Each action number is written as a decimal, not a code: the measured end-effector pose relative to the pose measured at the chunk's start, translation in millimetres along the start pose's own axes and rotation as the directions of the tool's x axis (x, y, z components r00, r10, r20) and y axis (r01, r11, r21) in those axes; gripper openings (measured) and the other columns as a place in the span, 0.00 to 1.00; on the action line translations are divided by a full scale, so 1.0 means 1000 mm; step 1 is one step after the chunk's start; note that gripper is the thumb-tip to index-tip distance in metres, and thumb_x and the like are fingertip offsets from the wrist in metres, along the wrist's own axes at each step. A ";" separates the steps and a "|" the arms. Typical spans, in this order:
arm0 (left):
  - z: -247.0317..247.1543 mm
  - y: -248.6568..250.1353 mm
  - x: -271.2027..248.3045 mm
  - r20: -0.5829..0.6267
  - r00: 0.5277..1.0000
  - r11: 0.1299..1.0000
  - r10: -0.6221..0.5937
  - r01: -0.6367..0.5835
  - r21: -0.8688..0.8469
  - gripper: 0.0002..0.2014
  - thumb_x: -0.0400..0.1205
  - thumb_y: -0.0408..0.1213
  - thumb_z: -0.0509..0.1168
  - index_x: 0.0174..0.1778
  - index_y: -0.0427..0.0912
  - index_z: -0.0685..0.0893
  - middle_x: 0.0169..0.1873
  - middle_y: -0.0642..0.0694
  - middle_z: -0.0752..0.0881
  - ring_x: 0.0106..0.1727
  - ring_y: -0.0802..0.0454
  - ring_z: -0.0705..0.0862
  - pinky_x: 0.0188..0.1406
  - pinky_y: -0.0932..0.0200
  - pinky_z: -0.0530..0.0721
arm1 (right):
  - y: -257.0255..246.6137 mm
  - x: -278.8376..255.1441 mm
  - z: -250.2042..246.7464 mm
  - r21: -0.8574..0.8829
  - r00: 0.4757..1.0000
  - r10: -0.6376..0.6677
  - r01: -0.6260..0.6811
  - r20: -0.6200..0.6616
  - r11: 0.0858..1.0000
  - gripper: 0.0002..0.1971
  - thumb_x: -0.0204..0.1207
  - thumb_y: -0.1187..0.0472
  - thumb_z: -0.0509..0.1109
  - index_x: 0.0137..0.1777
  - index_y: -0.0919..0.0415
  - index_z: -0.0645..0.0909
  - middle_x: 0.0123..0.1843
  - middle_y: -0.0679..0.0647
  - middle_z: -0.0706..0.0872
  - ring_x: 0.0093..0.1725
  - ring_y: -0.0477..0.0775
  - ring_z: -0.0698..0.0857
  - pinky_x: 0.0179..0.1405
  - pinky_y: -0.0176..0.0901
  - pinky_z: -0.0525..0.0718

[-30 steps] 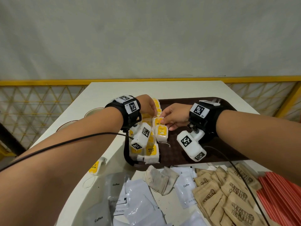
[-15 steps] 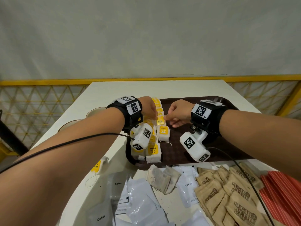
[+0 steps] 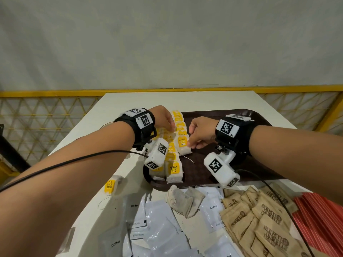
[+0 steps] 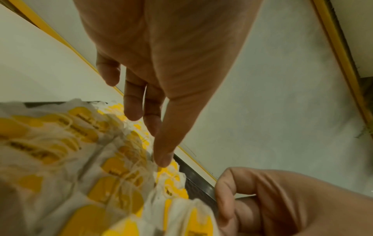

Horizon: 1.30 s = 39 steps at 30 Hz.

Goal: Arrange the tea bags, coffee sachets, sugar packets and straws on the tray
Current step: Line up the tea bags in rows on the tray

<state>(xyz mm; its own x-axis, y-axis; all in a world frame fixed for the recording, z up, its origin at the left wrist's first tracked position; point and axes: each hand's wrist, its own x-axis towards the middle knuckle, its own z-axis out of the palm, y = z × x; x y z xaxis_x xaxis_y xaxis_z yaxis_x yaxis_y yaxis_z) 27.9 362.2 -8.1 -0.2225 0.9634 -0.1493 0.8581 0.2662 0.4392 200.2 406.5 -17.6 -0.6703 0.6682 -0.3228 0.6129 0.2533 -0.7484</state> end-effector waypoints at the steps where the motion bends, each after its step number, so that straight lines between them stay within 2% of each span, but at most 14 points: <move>1: 0.001 0.000 0.000 -0.001 1.000 1.000 -0.006 0.006 -0.007 0.03 0.74 0.37 0.74 0.42 0.45 0.90 0.39 0.52 0.87 0.45 0.55 0.82 0.48 0.61 0.77 | -0.001 0.000 0.001 0.014 1.000 0.006 -0.006 0.002 1.000 0.18 0.69 0.77 0.74 0.41 0.61 0.68 0.33 0.63 0.85 0.29 0.53 0.86 0.31 0.40 0.86; 5: 0.003 0.003 -0.003 -0.023 1.000 1.000 -0.001 0.001 -0.019 0.10 0.74 0.44 0.75 0.45 0.43 0.91 0.44 0.49 0.88 0.49 0.54 0.82 0.50 0.60 0.78 | 0.001 -0.001 0.003 0.066 0.999 0.050 -0.052 0.020 0.997 0.14 0.72 0.79 0.71 0.38 0.64 0.69 0.28 0.65 0.85 0.29 0.56 0.86 0.32 0.41 0.86; 9: 0.013 0.010 -0.006 0.079 0.997 0.998 0.014 -0.020 0.065 0.14 0.70 0.51 0.77 0.45 0.47 0.92 0.46 0.51 0.89 0.52 0.55 0.84 0.57 0.56 0.81 | 0.004 -0.001 0.007 0.061 0.998 0.065 -0.067 0.025 0.996 0.12 0.73 0.78 0.70 0.36 0.66 0.72 0.26 0.63 0.85 0.31 0.56 0.86 0.34 0.42 0.87; 13: 0.021 0.014 -0.004 0.090 0.995 0.990 0.031 -0.043 0.135 0.10 0.73 0.45 0.76 0.46 0.46 0.91 0.48 0.50 0.89 0.52 0.53 0.85 0.54 0.57 0.82 | 0.005 -0.001 0.009 0.043 0.997 0.057 -0.059 0.044 0.997 0.14 0.70 0.73 0.75 0.33 0.63 0.73 0.25 0.57 0.82 0.31 0.53 0.85 0.39 0.44 0.88; 16: 0.021 0.015 -0.002 0.072 0.997 0.991 0.018 -0.028 0.134 0.08 0.73 0.41 0.76 0.45 0.44 0.91 0.48 0.48 0.90 0.53 0.51 0.86 0.56 0.55 0.84 | 0.008 0.000 0.010 -0.068 0.996 0.003 0.003 0.092 0.998 0.17 0.65 0.67 0.82 0.31 0.60 0.73 0.27 0.55 0.81 0.27 0.48 0.82 0.34 0.38 0.86; 19: 0.021 0.015 0.001 0.020 1.000 0.989 -0.001 -0.002 0.145 0.10 0.73 0.40 0.75 0.47 0.40 0.90 0.49 0.45 0.90 0.53 0.49 0.86 0.57 0.51 0.85 | 0.009 0.003 0.013 -0.159 0.997 -0.033 0.043 0.066 0.986 0.17 0.64 0.68 0.82 0.29 0.60 0.74 0.27 0.55 0.79 0.24 0.46 0.79 0.24 0.33 0.83; 23: 0.024 0.018 0.002 0.015 0.999 0.973 -0.032 0.028 0.228 0.14 0.77 0.43 0.71 0.51 0.36 0.90 0.52 0.41 0.89 0.50 0.47 0.85 0.55 0.51 0.84 | 0.008 0.005 0.014 -0.217 0.995 -0.043 0.061 0.088 0.974 0.15 0.66 0.67 0.81 0.30 0.61 0.76 0.28 0.55 0.80 0.25 0.46 0.79 0.26 0.34 0.82; 25: 0.025 0.019 0.001 0.045 0.998 0.963 -0.043 0.029 0.267 0.12 0.78 0.42 0.70 0.50 0.37 0.89 0.50 0.41 0.88 0.45 0.48 0.82 0.52 0.52 0.84 | 0.009 0.007 0.015 -0.232 0.995 -0.048 0.068 0.088 0.970 0.14 0.66 0.67 0.81 0.31 0.61 0.77 0.28 0.55 0.81 0.26 0.45 0.80 0.27 0.33 0.83; 27: 0.025 0.020 0.001 0.057 0.997 0.960 -0.051 0.033 0.277 0.10 0.78 0.41 0.69 0.49 0.39 0.89 0.49 0.41 0.87 0.45 0.48 0.81 0.51 0.53 0.83 | 0.010 0.007 0.017 -0.239 0.995 -0.055 0.074 0.085 0.968 0.13 0.66 0.66 0.81 0.31 0.61 0.77 0.29 0.55 0.81 0.26 0.45 0.80 0.26 0.33 0.83; 31: 0.017 0.020 0.000 0.029 0.998 0.971 -0.048 0.040 0.235 0.14 0.80 0.41 0.68 0.55 0.37 0.88 0.56 0.41 0.87 0.58 0.46 0.84 0.60 0.52 0.82 | 0.011 0.008 0.016 -0.252 0.996 -0.072 0.083 0.055 0.964 0.13 0.67 0.66 0.81 0.31 0.60 0.77 0.29 0.55 0.81 0.25 0.44 0.79 0.24 0.32 0.82; 35: 0.016 0.020 -0.003 -0.005 1.000 0.982 -0.026 0.026 0.190 0.13 0.80 0.41 0.69 0.57 0.39 0.88 0.57 0.44 0.86 0.60 0.47 0.83 0.61 0.55 0.81 | 0.009 0.009 0.017 -0.286 0.996 -0.082 0.089 0.035 0.954 0.13 0.68 0.65 0.80 0.30 0.59 0.77 0.27 0.54 0.80 0.25 0.45 0.79 0.22 0.32 0.80; 37: 0.017 0.020 -0.005 -0.012 1.000 0.990 -0.018 0.020 0.142 0.11 0.80 0.38 0.69 0.55 0.39 0.89 0.57 0.45 0.86 0.60 0.48 0.83 0.57 0.58 0.79 | 0.009 0.010 0.019 -0.283 0.997 -0.065 0.076 0.049 0.956 0.12 0.70 0.65 0.78 0.31 0.58 0.77 0.28 0.54 0.81 0.26 0.45 0.80 0.23 0.32 0.81; 39: 0.017 0.018 -0.005 -0.051 0.998 0.998 -0.022 0.025 0.062 0.05 0.79 0.36 0.69 0.47 0.42 0.90 0.54 0.46 0.87 0.58 0.48 0.84 0.57 0.57 0.81 | 0.009 0.011 0.021 -0.259 0.997 -0.048 0.060 0.052 0.964 0.11 0.72 0.65 0.77 0.32 0.58 0.78 0.30 0.54 0.82 0.26 0.45 0.81 0.23 0.32 0.81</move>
<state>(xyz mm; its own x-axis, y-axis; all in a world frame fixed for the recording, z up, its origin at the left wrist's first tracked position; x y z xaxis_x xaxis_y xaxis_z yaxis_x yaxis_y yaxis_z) 52.5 361.4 -15.0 -0.2651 0.9575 -0.1133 0.8791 0.2883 0.3795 189.3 401.4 -40.4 -0.7199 0.6181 -0.3158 0.6589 0.4655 -0.5909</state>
